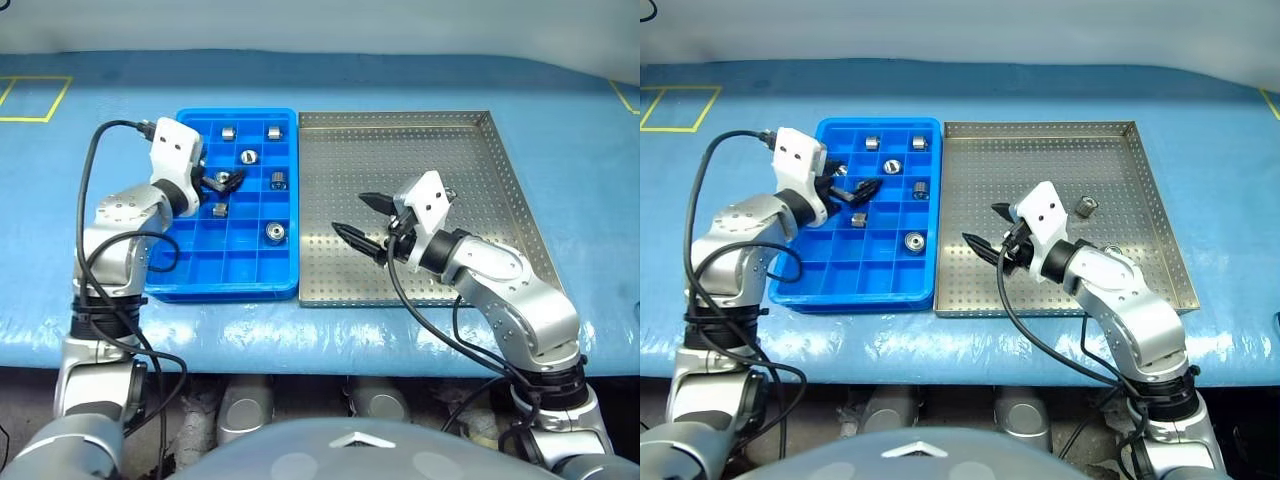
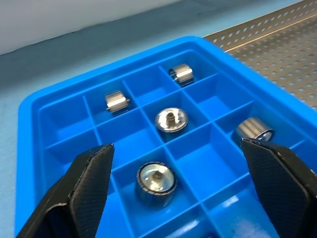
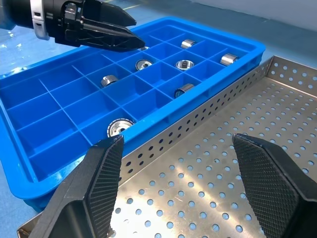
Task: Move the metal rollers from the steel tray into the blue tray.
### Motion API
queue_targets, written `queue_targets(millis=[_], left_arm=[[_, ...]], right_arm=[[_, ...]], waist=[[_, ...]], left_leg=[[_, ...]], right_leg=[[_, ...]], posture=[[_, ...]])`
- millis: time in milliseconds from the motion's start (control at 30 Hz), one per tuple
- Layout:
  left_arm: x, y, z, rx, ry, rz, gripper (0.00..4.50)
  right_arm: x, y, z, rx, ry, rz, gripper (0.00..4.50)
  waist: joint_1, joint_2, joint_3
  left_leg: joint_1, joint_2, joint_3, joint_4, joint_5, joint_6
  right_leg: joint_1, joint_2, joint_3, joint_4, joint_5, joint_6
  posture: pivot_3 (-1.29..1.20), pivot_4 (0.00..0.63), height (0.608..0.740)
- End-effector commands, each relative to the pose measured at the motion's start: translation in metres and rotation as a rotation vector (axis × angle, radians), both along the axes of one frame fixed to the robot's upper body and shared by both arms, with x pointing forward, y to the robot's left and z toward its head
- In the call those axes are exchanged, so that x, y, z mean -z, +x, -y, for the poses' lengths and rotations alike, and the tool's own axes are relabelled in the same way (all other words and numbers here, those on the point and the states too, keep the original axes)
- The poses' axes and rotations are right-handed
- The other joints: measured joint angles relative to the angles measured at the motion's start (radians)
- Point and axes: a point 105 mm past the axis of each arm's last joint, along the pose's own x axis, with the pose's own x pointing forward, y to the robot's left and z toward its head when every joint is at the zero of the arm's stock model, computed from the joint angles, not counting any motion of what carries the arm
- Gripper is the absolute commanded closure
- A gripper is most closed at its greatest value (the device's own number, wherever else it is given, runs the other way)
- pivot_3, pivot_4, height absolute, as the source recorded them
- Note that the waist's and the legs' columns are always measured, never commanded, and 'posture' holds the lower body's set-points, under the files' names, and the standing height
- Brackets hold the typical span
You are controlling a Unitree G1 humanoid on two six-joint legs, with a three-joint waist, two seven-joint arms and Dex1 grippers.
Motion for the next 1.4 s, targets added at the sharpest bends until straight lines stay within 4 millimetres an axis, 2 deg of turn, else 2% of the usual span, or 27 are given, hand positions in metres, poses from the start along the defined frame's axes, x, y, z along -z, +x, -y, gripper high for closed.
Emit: queue_targets(millis=[33, 133, 400, 467, 600, 800, 1000, 1200, 1400], left_arm=[[-0.028, -0.023, 0.043, 0.263, -0.084, 0.084, 0.05], [-0.025, -0.031, 0.061, 0.344, -0.072, 0.077, 0.05], [-0.012, -0.029, 0.075, 0.374, -0.054, 0.029, 0.05], [-0.007, -0.026, 0.082, 0.387, -0.050, 0.015, 0.05], [0.005, -0.018, 0.111, 0.443, -0.030, -0.018, 0.05], [0.023, -0.002, 0.153, 0.526, -0.001, -0.094, 0.05], [0.047, 0.007, 0.182, 0.590, 0.076, -0.159, 0.05], [0.065, 0.014, 0.196, 0.591, 0.122, -0.195, 0.05], [0.081, 0.024, 0.198, 0.512, 0.179, -0.209, 0.05]], right_arm=[[-0.015, -0.003, 0.001, 0.000, 0.011, 0.057, 0.80], [-0.014, -0.003, 0.004, 0.015, 0.006, 0.057, 0.80], [-0.013, -0.005, 0.010, 0.046, -0.014, 0.052, 0.80], [-0.009, -0.002, 0.018, 0.091, -0.049, 0.048, 0.80], [0.001, 0.007, 0.039, 0.241, -0.104, 0.026, 0.80], [0.000, -0.005, 0.042, 0.268, -0.092, 0.034, 0.80], [0.003, -0.018, 0.048, 0.317, -0.106, 0.031, 0.80], [0.004, -0.027, 0.052, 0.351, -0.110, 0.032, 0.80], [0.005, -0.031, 0.055, 0.381, -0.114, 0.025, 0.80]], waist=[[0.000, 0.000, 0.000], [-0.001, 0.001, 0.000], [-0.018, 0.001, 0.000], [-0.021, 0.001, 0.000], [-0.019, 0.001, 0.000], [-0.040, 0.001, -0.001], [-0.087, 0.001, -0.001], [-0.143, 0.001, -0.001], [-0.190, 0.001, 0.000]], left_leg=[[0.000, 0.000, 0.000, 0.000, 0.000, 0.000], [0.000, 0.000, 0.000, 0.000, 0.000, 0.000], [0.001, 0.000, 0.000, 0.001, 0.000, 0.000], [0.000, 0.000, 0.000, 0.001, 0.000, 0.000], [0.000, -0.001, 0.000, 0.002, 0.000, 0.000], [0.000, -0.001, 0.000, 0.003, 0.000, 0.000], [-0.001, -0.001, 0.001, 0.003, -0.001, 0.001], [-0.001, -0.001, 0.002, 0.003, -0.001, 0.002], [-0.001, -0.002, 0.002, 0.003, -0.001, 0.002]], right_leg=[[0.000, 0.000, 0.000, 0.000, 0.000, 0.000], [0.000, 0.000, 0.000, 0.000, 0.000, 0.000], [0.001, 0.000, 0.000, 0.001, 0.000, 0.000], [0.001, 0.000, 0.000, 0.001, 0.000, 0.000], [0.001, 0.000, 0.000, 0.000, 0.000, 0.000], [0.001, 0.000, 0.001, 0.000, 0.000, 0.001], [0.001, 0.000, 0.002, -0.001, 0.000, 0.001], [0.001, 0.000, 0.003, -0.001, 0.000, 0.001], [0.001, 0.000, 0.004, -0.001, 0.000, 0.002]], posture=[[0.02, 0.150, 0.740], [0.02, 0.150, 0.740], [-0.02, 0.150, 0.740], [-0.02, 0.150, 0.740], [-0.05, 0.150, 0.740], [-0.14, 0.150, 0.740], [-0.23, 0.150, 0.740], [-0.28, 0.150, 0.740], [-0.31, 0.150, 0.740]])
